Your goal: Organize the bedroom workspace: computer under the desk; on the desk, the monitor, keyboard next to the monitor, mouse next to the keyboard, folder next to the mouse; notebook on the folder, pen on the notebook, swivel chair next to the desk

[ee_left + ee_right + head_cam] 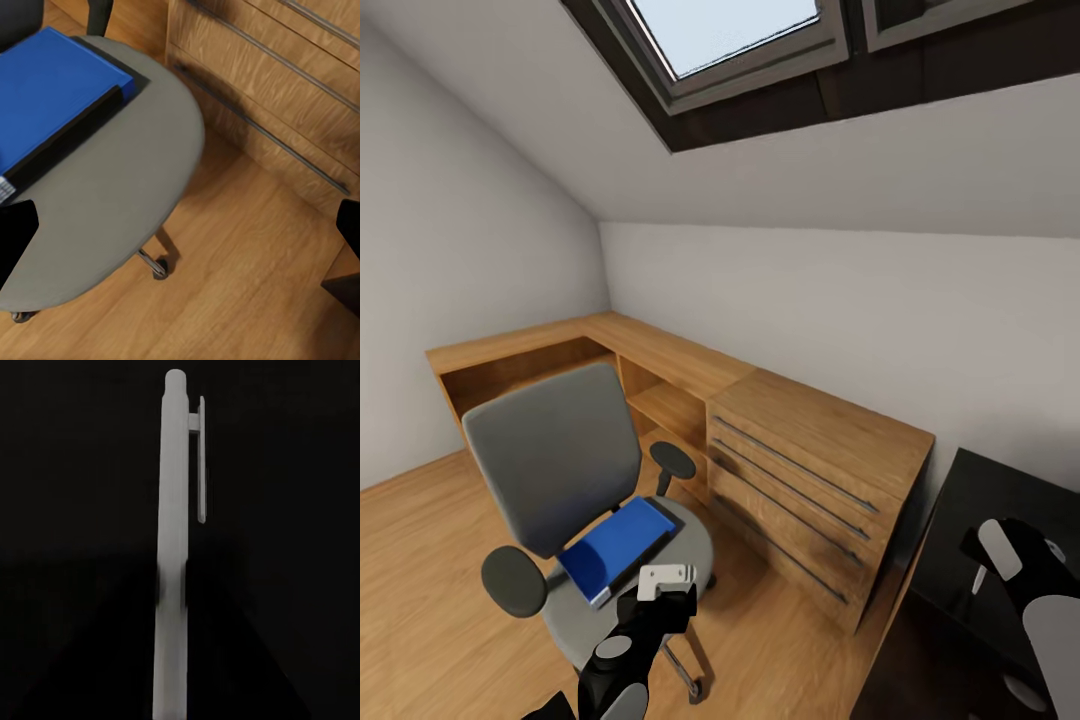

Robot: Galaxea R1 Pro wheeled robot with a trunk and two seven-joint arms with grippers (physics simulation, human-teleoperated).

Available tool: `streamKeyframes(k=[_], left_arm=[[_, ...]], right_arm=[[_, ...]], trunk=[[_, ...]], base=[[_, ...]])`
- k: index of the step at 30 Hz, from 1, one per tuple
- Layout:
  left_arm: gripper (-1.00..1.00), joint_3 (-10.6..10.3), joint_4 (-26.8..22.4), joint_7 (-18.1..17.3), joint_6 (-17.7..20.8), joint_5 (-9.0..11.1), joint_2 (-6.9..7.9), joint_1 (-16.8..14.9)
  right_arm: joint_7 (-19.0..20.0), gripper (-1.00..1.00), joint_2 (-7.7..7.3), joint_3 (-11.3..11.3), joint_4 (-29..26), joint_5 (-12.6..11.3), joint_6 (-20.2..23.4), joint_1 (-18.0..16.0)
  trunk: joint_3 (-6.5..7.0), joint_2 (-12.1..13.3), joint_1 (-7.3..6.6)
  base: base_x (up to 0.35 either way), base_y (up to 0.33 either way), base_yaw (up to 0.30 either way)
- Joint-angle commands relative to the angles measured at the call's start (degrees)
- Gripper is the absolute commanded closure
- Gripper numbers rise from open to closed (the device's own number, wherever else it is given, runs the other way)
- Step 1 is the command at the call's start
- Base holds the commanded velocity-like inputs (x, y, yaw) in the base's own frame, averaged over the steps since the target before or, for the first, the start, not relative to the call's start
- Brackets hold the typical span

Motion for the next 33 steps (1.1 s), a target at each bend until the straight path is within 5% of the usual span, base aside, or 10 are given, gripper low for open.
streamKeyframes(k=[1, 11, 23, 28, 29, 33], left_arm=[[-1.0, -0.2, -0.1, 0.5, 0.1, 0.3, 0.05, -0.1], [-1.0, -0.2, -0.1, 0.5, 0.1, 0.3, 0.05, -0.1], [-1.0, -0.2, -0.1, 0.5, 0.1, 0.3, 0.05, -0.1], [-1.0, -1.0, -0.1, 0.5, 0.1, 0.3, 0.05, -0.1], [-1.0, -1.2, -0.1, 0.5, 0.1, 0.3, 0.05, -0.1], [-1.0, -1.6, -0.1, 0.5, 0.1, 0.3, 0.07, -0.1]], right_arm=[[-0.4, 1.0, 0.06, 0.0, -0.1, -0.7, 0.0, 0.0], [-0.4, 1.0, 0.32, 0.3, -0.3, -0.7, -0.1, 0.0], [-0.4, 1.0, 0.35, 0.4, -0.3, -0.7, -0.2, 0.0], [-0.4, 1.0, 0.35, 0.4, -0.3, -0.7, -0.2, 0.0], [-0.4, -1.0, 0.35, 0.4, -0.3, -0.7, -0.2, 0.0], [-0.4, -1.0, 0.35, 0.4, -0.4, -0.7, -0.2, 0.0]], trunk=[[-0.25, -0.5, 0.23], [-0.43, -0.9, 0.45], [-2.59, -5.7, 3.08], [-2.59, -5.7, 3.08], [-2.59, -5.7, 3.08], [-2.59, -5.7, 3.08]], base=[[0.0, 0.0, 0.0], [0.0, 0.0, 0.0], [0.0, 0.0, 0.0], [0.0, 0.0, 0.0], [0.0, 0.0, 0.0], [0.0, 0.0, 0.0]])
